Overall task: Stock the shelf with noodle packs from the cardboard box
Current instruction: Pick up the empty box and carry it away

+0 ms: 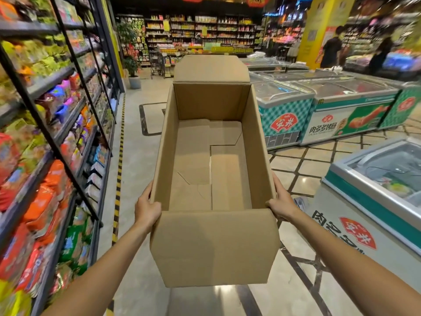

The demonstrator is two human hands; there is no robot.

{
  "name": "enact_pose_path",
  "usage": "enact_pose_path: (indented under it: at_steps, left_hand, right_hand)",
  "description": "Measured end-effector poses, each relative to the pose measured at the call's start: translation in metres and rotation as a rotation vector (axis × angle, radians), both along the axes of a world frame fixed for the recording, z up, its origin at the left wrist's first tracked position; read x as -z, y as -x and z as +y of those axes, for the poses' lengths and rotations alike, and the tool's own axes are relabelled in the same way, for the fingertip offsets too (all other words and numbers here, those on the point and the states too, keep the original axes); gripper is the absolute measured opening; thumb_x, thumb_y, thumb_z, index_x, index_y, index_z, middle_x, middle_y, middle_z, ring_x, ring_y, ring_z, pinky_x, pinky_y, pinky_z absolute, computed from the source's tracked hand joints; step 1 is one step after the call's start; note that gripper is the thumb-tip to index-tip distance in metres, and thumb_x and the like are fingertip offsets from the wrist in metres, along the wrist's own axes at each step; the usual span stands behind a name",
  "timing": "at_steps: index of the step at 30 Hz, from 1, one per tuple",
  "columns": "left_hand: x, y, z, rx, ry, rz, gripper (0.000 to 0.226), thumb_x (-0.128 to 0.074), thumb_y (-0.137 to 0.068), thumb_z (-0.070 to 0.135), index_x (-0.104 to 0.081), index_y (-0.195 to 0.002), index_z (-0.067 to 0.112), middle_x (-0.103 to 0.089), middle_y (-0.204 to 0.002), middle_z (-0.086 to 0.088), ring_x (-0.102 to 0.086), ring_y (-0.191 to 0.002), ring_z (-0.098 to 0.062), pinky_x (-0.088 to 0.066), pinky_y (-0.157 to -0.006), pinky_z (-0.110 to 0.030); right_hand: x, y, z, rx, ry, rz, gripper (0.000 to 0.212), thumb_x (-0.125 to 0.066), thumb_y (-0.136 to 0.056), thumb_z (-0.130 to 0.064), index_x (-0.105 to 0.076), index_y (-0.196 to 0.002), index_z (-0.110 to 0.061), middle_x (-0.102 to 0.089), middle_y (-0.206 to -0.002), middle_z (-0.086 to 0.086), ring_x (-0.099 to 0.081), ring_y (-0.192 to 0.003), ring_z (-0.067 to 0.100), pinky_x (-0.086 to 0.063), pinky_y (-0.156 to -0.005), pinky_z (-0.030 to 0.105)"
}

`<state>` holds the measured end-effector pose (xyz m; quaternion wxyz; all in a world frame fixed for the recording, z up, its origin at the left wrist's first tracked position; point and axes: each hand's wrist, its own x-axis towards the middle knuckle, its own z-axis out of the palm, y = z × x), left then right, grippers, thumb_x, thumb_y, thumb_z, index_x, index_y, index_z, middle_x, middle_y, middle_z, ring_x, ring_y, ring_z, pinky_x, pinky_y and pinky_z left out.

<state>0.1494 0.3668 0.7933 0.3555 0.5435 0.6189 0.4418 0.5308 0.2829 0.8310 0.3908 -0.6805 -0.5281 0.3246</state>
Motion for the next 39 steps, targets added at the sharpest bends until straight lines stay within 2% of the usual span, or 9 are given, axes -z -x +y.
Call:
enact_pose_path:
  at_steps: [3,6,11,15,23,28,32,35,39]
  left_hand:
    - [0.001,-0.013,0.066,0.027,0.019,-0.007,0.081,-0.054,-0.085,-0.009,-0.038,-0.149,0.037,-0.056,-0.140,0.003,-0.057,-0.107,-0.015,-0.055,-0.089,-0.034]
    - [-0.006,-0.029,0.132,0.062,0.035,-0.008,0.080,-0.054,-0.086,-0.009,-0.038,-0.149,0.039,-0.057,-0.139,0.002,-0.058,-0.108,-0.016,-0.056,-0.092,-0.037]
    - [-0.010,-0.064,0.230,0.125,0.077,-0.005,0.077,-0.057,-0.084,-0.002,-0.041,-0.146,0.041,-0.064,-0.130,0.006,-0.063,-0.106,-0.019,-0.057,-0.089,-0.038]
    - [-0.007,-0.105,0.314,0.166,0.073,0.008,0.073,-0.064,-0.084,0.007,-0.043,-0.144,0.043,-0.063,-0.130,0.008,-0.062,-0.107,-0.017,-0.057,-0.091,-0.038]
    - [-0.001,-0.215,0.480,0.135,0.098,0.008,0.068,-0.066,-0.087,0.009,-0.044,-0.145,0.038,-0.062,-0.131,0.002,-0.061,-0.107,-0.021,-0.056,-0.092,-0.040]
    - [-0.008,-0.277,0.576,0.100,0.093,-0.005,0.066,-0.067,-0.090,0.013,-0.044,-0.144,0.041,-0.061,-0.128,0.008,-0.061,-0.107,-0.019,-0.057,-0.092,-0.040]
    - [-0.004,-0.312,0.649,0.071,0.098,-0.022,0.062,-0.065,-0.091,0.013,-0.046,-0.142,0.042,-0.060,-0.122,0.011,-0.059,-0.106,-0.016,-0.055,-0.093,-0.040]
    - [0.008,-0.339,0.712,0.061,0.099,-0.027,0.057,-0.065,-0.092,0.018,-0.047,-0.141,0.041,-0.059,-0.121,0.012,-0.057,-0.105,-0.015,-0.054,-0.094,-0.040]
    - [0.032,-0.366,0.808,0.054,0.153,-0.035,0.065,-0.056,-0.091,0.006,-0.044,-0.144,0.041,-0.059,-0.132,0.007,-0.059,-0.115,-0.022,-0.053,-0.098,-0.045]
  right_hand:
    - [-0.003,-0.011,0.060,0.012,-0.004,-0.028,0.102,-0.059,-0.081,0.016,-0.014,-0.158,-0.033,-0.043,-0.137,-0.007,-0.050,-0.119,0.018,-0.049,-0.074,0.011]
    - [-0.009,-0.024,0.116,0.054,0.005,-0.042,0.103,-0.062,-0.081,0.012,-0.013,-0.157,-0.036,-0.044,-0.133,-0.006,-0.051,-0.116,0.020,-0.053,-0.087,0.032]
    - [-0.005,-0.056,0.202,0.087,0.045,-0.057,0.102,-0.061,-0.083,0.010,-0.010,-0.157,-0.038,-0.047,-0.129,-0.006,-0.053,-0.109,0.018,-0.049,-0.071,0.017]
    - [0.009,-0.096,0.279,0.135,0.060,-0.036,0.103,-0.058,-0.082,0.010,-0.011,-0.155,-0.045,-0.051,-0.133,-0.003,-0.058,-0.109,0.022,-0.057,-0.086,0.037]
    - [0.026,-0.207,0.464,0.076,0.044,-0.003,0.102,-0.056,-0.080,0.016,-0.014,-0.158,-0.034,-0.045,-0.137,-0.007,-0.050,-0.121,0.016,-0.046,-0.066,0.003]
    - [0.020,-0.273,0.578,0.051,0.051,-0.014,0.100,-0.056,-0.082,0.017,-0.013,-0.158,-0.031,-0.034,-0.147,-0.011,-0.036,-0.127,0.008,-0.041,-0.092,0.023]
    - [0.022,-0.309,0.665,0.019,0.076,-0.040,0.099,-0.062,-0.084,0.010,-0.013,-0.157,-0.033,-0.033,-0.139,-0.015,-0.039,-0.128,0.010,-0.044,-0.094,0.027]
    - [0.033,-0.338,0.734,-0.004,0.070,-0.063,0.103,-0.064,-0.080,0.007,-0.012,-0.156,-0.040,-0.045,-0.145,-0.001,-0.054,-0.121,0.025,-0.055,-0.091,0.039]
    - [0.047,-0.369,0.825,0.004,0.083,-0.038,0.105,-0.056,-0.076,0.014,-0.013,-0.157,-0.037,-0.040,-0.151,-0.001,-0.048,-0.126,0.024,-0.050,-0.100,0.046]
